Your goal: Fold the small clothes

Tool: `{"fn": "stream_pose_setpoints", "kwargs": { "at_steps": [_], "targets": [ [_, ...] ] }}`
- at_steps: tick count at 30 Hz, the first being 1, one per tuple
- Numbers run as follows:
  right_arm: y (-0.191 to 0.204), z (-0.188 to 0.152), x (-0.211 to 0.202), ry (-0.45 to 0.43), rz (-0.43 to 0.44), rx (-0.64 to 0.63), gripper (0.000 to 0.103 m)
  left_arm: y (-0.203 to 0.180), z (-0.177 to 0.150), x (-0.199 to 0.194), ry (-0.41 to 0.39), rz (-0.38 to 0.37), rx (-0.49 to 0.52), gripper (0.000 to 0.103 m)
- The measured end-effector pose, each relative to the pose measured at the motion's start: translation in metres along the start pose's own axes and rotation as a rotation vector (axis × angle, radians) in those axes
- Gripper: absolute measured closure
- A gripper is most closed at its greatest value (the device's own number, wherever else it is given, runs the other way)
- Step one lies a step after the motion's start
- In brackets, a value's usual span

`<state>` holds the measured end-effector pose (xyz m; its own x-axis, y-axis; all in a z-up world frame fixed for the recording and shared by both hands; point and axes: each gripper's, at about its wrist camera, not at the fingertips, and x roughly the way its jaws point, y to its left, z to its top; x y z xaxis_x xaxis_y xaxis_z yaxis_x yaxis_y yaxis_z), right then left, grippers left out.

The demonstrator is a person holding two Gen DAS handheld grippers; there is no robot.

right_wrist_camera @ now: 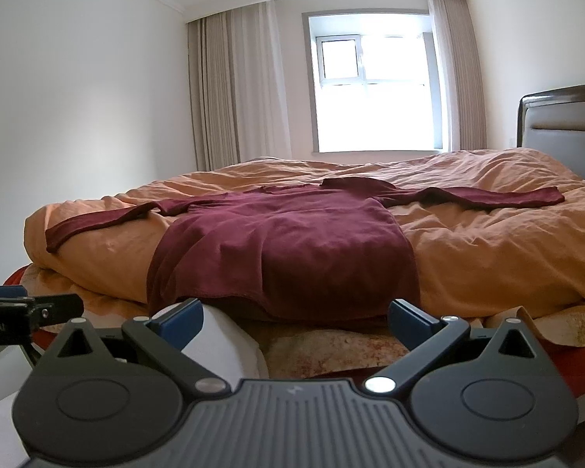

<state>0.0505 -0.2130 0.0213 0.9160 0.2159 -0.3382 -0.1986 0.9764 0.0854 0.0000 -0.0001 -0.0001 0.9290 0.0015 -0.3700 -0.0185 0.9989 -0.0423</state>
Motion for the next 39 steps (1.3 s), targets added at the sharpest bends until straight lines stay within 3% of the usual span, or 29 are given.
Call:
{"fn": "stream_pose_setpoints", "kwargs": {
  "at_steps": [39],
  "targets": [
    [0.0015, -0.0043, 0.0033, 0.013, 0.006, 0.001, 0.0, 0.0001, 0.0, -0.0001, -0.001, -0.001, -0.001, 0.001]
  ]
}}
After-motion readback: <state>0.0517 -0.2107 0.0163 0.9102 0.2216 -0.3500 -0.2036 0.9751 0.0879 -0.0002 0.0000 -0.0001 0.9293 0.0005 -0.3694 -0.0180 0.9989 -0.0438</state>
